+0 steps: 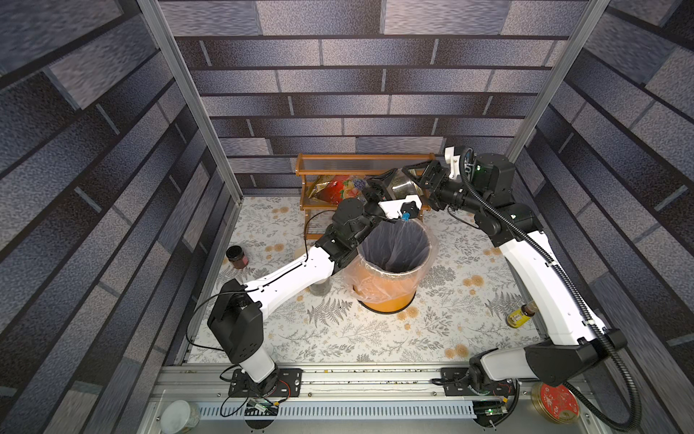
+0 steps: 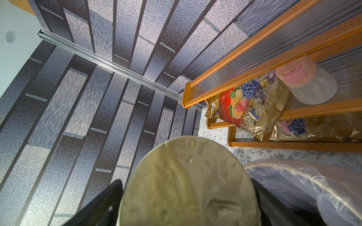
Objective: Empty moldy tea leaves from jars
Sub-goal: Unscrew the lid from the jar.
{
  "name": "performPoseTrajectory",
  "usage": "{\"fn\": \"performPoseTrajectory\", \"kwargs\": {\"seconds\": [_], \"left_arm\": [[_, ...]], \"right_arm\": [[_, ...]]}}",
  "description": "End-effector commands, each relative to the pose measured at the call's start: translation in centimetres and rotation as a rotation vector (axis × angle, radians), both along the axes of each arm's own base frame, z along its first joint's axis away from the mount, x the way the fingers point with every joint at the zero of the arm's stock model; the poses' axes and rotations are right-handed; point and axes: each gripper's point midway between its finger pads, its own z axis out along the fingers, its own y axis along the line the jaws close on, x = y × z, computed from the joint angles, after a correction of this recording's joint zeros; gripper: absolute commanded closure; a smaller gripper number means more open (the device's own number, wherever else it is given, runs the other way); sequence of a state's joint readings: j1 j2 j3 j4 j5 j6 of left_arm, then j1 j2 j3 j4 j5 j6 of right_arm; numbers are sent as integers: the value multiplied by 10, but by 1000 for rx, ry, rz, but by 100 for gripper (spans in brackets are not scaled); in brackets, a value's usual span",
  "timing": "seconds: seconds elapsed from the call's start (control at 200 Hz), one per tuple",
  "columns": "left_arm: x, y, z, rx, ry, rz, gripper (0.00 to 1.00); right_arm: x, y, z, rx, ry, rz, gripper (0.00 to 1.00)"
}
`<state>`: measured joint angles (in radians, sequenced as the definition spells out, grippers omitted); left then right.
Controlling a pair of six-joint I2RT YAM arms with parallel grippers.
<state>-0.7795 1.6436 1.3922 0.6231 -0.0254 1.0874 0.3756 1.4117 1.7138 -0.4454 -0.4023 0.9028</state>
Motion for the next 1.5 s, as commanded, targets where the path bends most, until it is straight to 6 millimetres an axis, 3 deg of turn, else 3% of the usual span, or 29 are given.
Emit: {"fn": "performPoseTrajectory", "kwargs": {"seconds": [0.0, 0.401, 0.731, 1.202, 1.493], "left_arm": [[4, 10, 31, -37, -108, 88, 66], [6, 11, 27, -46, -132, 121, 66], [6, 8, 25, -44, -127, 108, 65], [2, 7, 23, -49, -114, 86, 66], [1, 7, 25, -54, -104, 76, 66]], "right_arm": [[-1, 1, 10, 34, -4, -7, 1], [9, -1, 22, 94, -24, -52, 0], [16, -1, 17, 79, -21, -67, 7], [23, -4, 16, 74, -43, -95, 2], [23, 0, 17, 86, -48, -79, 13]]}}
